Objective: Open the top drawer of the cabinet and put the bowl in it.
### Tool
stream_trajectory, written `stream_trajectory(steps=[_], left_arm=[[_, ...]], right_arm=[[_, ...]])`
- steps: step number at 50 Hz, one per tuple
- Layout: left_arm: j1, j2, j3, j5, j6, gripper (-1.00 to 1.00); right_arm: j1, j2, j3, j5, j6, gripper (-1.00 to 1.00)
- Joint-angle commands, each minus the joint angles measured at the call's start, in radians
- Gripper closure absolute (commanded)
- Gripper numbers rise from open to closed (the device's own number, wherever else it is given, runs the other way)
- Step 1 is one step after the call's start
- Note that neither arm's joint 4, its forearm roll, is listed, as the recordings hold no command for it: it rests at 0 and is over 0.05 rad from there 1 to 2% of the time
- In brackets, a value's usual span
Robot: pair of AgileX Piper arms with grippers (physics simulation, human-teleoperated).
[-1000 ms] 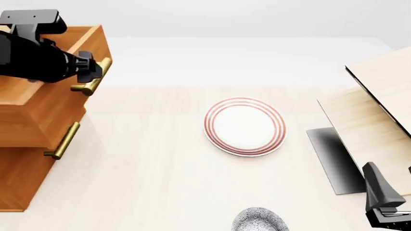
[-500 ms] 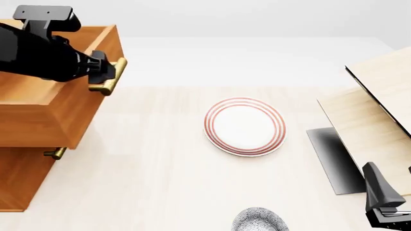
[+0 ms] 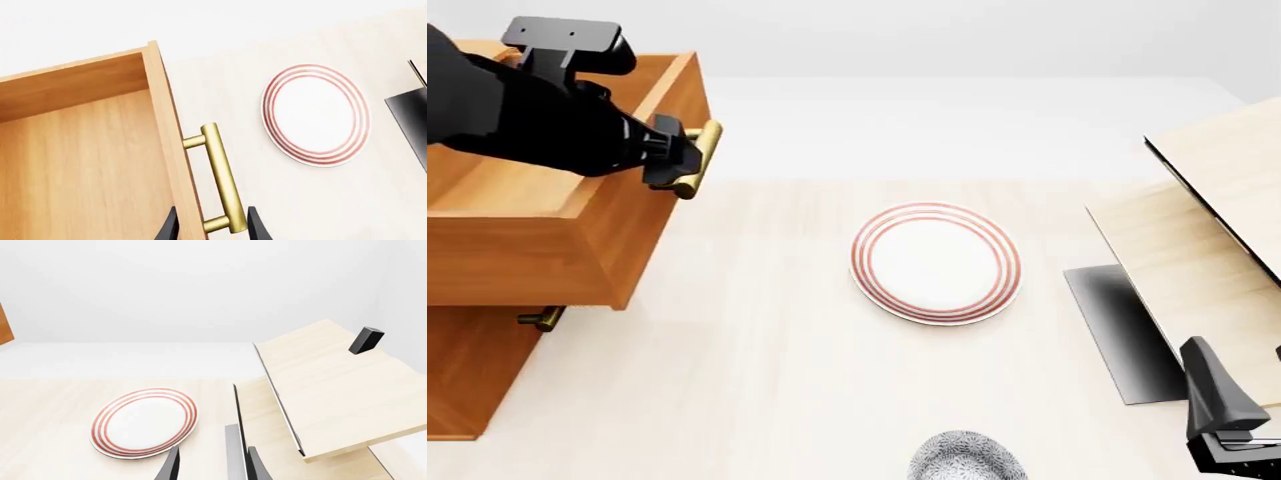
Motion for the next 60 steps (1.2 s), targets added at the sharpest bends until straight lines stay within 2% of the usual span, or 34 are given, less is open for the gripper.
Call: stream_trajectory(steps=[1, 14, 33, 55, 58, 59, 60], left_arm=[[-0.033, -0.001, 0.002, 0.004, 0.01, -1.0], [-0.039, -0.024, -0.012, 0.026, 0.029, -1.0], [-0.026, -0.093, -0.091, 0.111, 0.078, -1.0], [-0.023, -0.154, -0.117, 0.162, 0.13, -1.0], [-0.02, -0.168, -0.116, 0.168, 0.156, -1.0], [0.02, -0.204, -0.096, 0.171, 0.226, -1.0], [0.044, -0.226, -0.086, 0.175, 0.252, -1.0]], right_arm=[[0.0, -0.002, 0.001, 0.0, 0.0, -1.0], [0.0, -0.002, 0.001, 0.0, 0.0, -1.0], [0.0, -0.002, 0.001, 0.0, 0.0, -1.0], [0.0, -0.002, 0.001, 0.0, 0.0, -1.0], [0.0, -0.002, 0.001, 0.0, 0.0, -1.0], [0.0, -0.002, 0.001, 0.0, 0.0, -1.0], [0.0, -0.002, 0.001, 0.0, 0.0, -1.0]])
